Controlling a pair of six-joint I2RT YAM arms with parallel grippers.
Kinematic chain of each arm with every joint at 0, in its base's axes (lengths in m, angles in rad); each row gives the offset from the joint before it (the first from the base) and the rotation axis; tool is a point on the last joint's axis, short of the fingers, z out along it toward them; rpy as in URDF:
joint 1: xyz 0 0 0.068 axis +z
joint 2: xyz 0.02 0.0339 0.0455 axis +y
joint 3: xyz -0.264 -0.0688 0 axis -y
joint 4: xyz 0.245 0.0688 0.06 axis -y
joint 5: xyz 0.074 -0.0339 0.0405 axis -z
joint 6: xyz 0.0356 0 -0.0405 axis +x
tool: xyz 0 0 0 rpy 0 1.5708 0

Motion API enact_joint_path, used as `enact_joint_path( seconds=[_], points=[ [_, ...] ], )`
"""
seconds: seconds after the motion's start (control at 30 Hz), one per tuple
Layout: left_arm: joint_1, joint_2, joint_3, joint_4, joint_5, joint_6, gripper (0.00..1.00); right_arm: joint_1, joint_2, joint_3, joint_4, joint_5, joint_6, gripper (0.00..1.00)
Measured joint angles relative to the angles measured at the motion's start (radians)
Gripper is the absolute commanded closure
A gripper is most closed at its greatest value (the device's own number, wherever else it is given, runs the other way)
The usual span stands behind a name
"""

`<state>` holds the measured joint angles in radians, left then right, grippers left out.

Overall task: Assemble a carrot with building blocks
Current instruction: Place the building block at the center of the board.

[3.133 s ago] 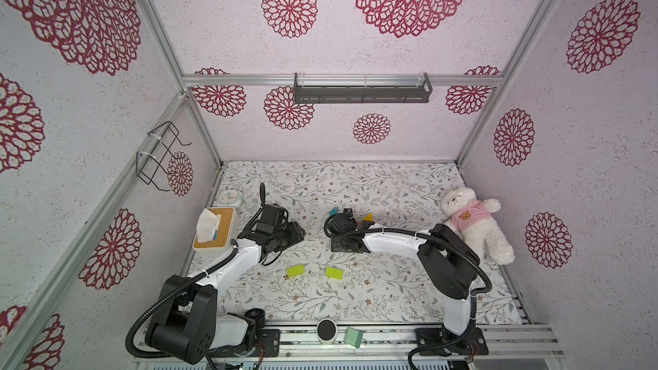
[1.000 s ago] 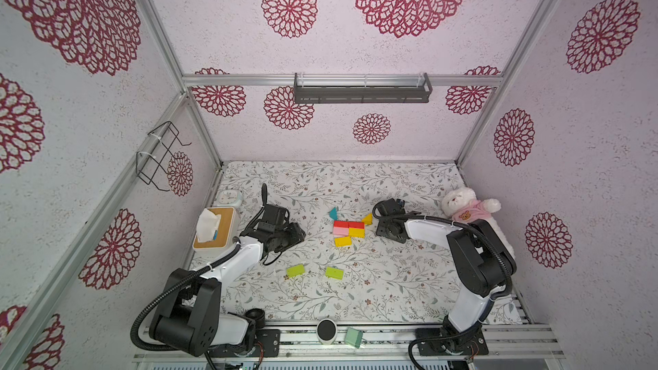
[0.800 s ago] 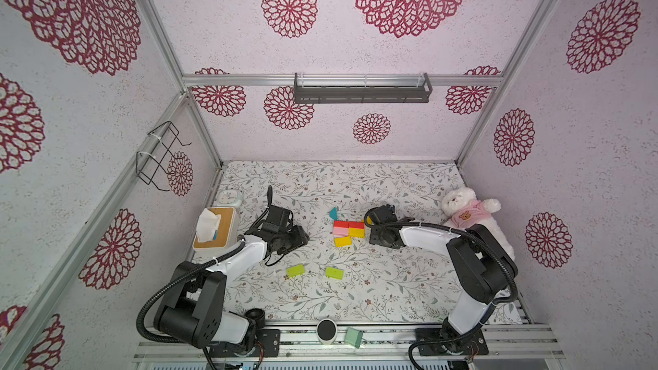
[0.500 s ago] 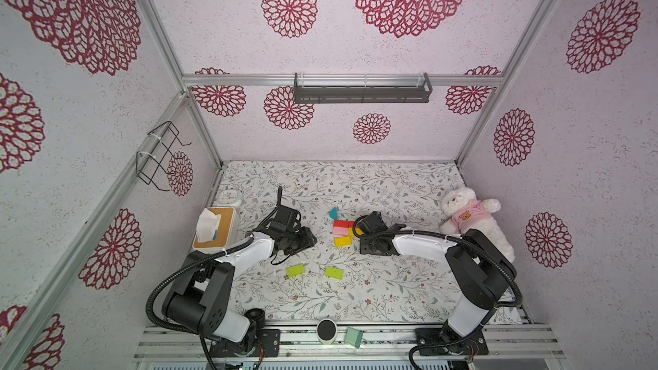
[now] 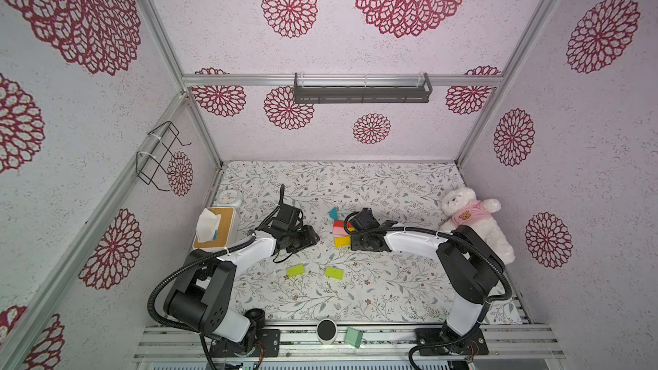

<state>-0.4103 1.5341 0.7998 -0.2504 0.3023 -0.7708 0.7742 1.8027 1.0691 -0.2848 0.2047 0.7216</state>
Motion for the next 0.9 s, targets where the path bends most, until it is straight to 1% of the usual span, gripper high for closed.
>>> enact_joint_path(
  seconds=[0.23, 0.53, 0.63, 0.77, 0.9],
  points=[
    [-0.001, 0.004, 0.0, 0.0, 0.0, 0.0, 0.46, 0.001, 0.003, 0.007, 0.0, 0.0, -0.001, 0.31],
    [-0.013, 0.019, 0.015, -0.001, 0.004, 0.005, 0.47, 0.003, 0.002, 0.011, 0.0, 0.0, -0.005, 0.28],
    [-0.021, 0.032, 0.027, -0.001, 0.008, 0.008, 0.49, 0.004, 0.0, 0.01, 0.0, 0.0, -0.004, 0.29],
    [-0.031, 0.056, 0.046, -0.002, 0.018, 0.015, 0.52, 0.004, -0.057, -0.039, 0.014, -0.003, -0.003, 0.35],
    [-0.045, 0.089, 0.061, -0.001, 0.03, 0.018, 0.59, -0.007, -0.177, -0.121, 0.032, -0.027, 0.004, 0.5]
  ],
)
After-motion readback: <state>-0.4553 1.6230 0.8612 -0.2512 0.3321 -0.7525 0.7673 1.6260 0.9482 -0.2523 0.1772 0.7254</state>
